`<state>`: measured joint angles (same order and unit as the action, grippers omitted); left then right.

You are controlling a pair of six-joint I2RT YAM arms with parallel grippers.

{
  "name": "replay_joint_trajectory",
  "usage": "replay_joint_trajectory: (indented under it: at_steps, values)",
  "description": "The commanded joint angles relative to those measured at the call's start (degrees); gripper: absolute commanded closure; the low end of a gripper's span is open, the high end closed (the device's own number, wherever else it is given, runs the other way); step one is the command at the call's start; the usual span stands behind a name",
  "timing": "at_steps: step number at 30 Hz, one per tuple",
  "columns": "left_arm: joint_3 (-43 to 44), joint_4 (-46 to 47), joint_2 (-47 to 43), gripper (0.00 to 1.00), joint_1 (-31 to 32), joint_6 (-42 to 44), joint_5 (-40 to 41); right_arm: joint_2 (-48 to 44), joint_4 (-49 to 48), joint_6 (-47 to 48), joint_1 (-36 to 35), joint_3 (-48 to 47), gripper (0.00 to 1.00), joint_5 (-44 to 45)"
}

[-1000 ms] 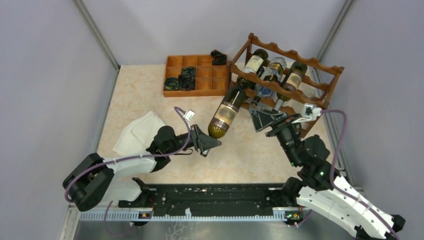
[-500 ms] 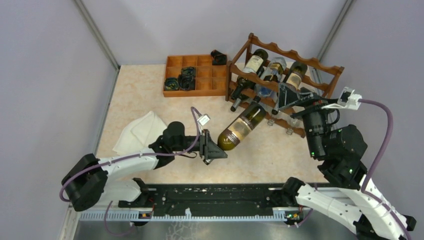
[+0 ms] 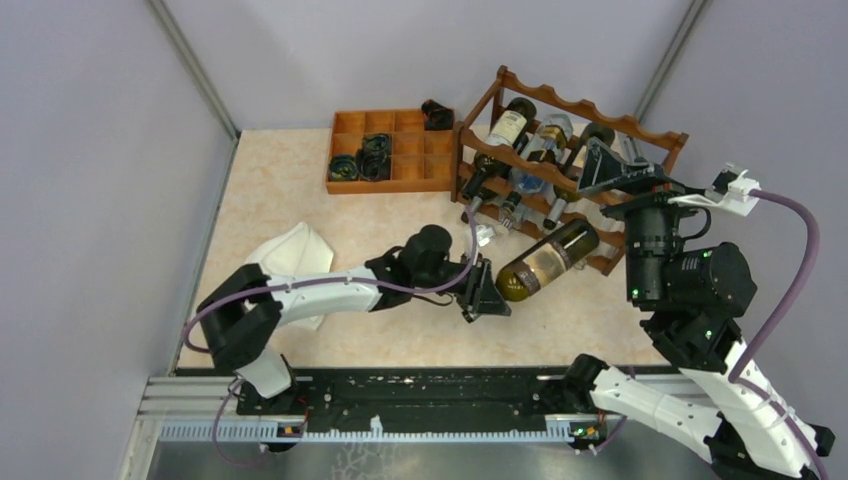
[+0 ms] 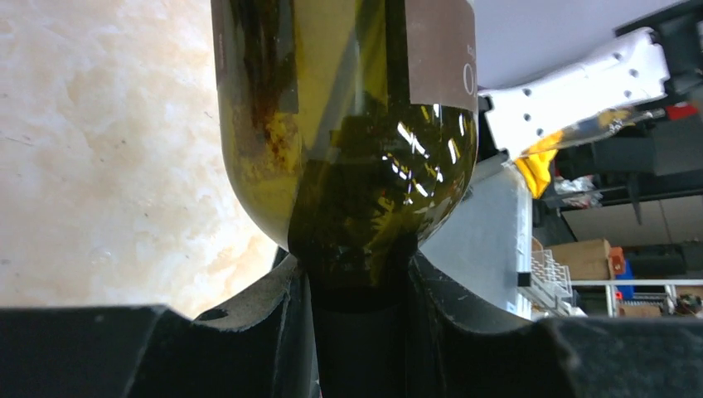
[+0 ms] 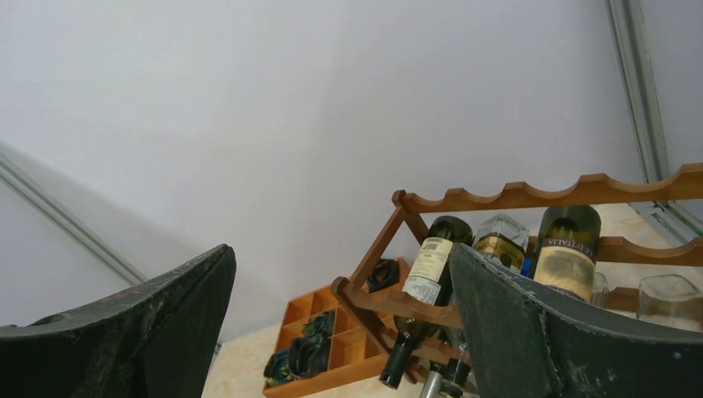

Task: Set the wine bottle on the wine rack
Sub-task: Move the wine rack to the center of the board.

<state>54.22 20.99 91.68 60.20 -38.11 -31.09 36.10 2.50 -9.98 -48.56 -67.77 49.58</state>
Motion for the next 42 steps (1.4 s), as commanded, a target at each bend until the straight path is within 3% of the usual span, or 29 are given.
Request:
replay_joint_trajectory:
  at_steps: [1,16,26,42]
  values:
    - [10.32,-3.47,3.87,1.00,1.97,5.93,4.42,1.05,-4.04,2.86,0.36,-2.21,0.02,0.99]
    - [31.18,-18.31,16.61,1.00,3.89,10.58,15.24,-1.19,-4.37,2.88,0.29,-0.96,0.02,1.20]
    - [41.27,-23.73,21.78,1.00,3.87,12.01,17.28,-2.00,-4.34,2.53,0.30,-0.64,0.02,0.63]
    - [65.76,-34.52,36.03,1.00,3.96,13.21,21.96,-3.72,-3.18,-0.10,0.24,-0.28,0.02,-0.91]
